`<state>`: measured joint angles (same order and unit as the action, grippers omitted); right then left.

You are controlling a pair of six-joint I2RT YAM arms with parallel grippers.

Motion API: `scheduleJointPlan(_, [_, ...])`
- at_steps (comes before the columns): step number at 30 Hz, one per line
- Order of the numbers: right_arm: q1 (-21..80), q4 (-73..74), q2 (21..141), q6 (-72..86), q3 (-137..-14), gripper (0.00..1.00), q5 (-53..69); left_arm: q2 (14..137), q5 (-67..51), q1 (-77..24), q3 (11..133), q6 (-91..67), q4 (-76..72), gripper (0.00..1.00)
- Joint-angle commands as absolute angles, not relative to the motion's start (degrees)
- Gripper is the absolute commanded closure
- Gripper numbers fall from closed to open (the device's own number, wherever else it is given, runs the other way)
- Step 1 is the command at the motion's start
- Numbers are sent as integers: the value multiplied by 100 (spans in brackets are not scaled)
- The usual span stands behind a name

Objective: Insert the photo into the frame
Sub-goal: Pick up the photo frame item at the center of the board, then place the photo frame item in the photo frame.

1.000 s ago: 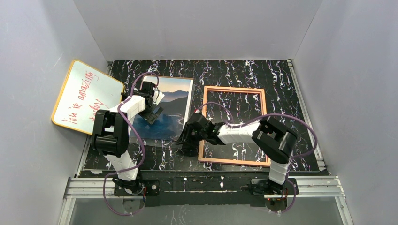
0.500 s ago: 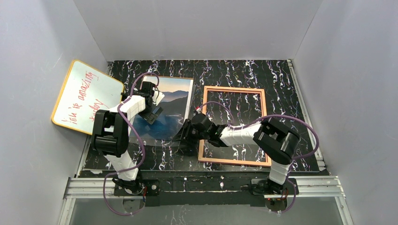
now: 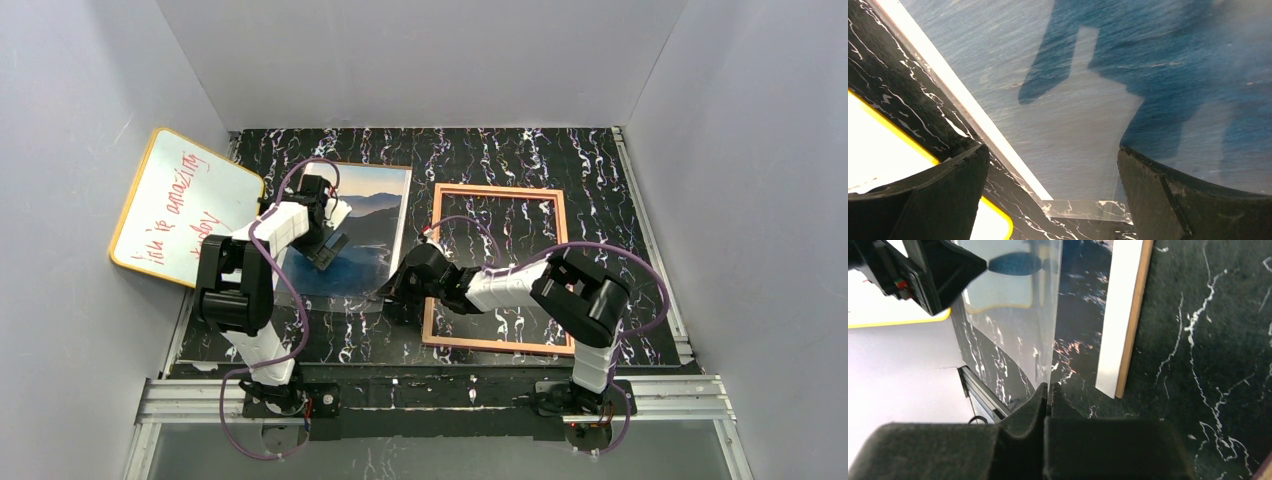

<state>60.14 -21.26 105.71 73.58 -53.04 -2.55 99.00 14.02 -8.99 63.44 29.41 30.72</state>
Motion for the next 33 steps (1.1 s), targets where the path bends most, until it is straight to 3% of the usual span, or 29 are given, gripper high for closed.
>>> scheduleJointPlan(1, [5935, -2529, 10190, 7090, -5341, 99, -457, 9659, 1144, -869, 6785, 2888, 3648, 2])
scheduleJointPlan(7, [5669, -1086, 8989, 6499, -5086, 99, -596, 9706, 906, -743, 8218, 2575, 4290, 2])
scheduleJointPlan(12, [5223, 211, 7298, 6538, -4262, 99, -587, 9747, 662, -774, 8753, 2462, 4505, 2])
scheduleJointPlan(19, [4930, 2116, 5698, 6505, -3540, 99, -207, 9700, 749, -1415, 8133, 2377, 4289, 2])
scheduleJointPlan(27, [4931, 3773, 4717, 7008, -3270, 99, -967, 9862, 1289, -2578, 7409, 2189, 3706, 2])
scheduleJointPlan(28, [4924, 3786, 4665, 7013, -3262, 84, -964, 9888, 1337, -2690, 7392, 2187, 3652, 2])
scheduleJointPlan(30, [4922, 3788, 4674, 6993, -3312, 41, -919, 9931, 1433, -2893, 7345, 2211, 3588, 2])
scheduleJointPlan(31, [4920, 3853, 4768, 6984, -3398, 28, -927, 9955, 1489, -2959, 7327, 2222, 3566, 2])
scheduleJointPlan(33, [4901, 4083, 4991, 6888, -3654, 17, -1021, 10018, 1608, -3035, 7261, 2253, 3524, 2])
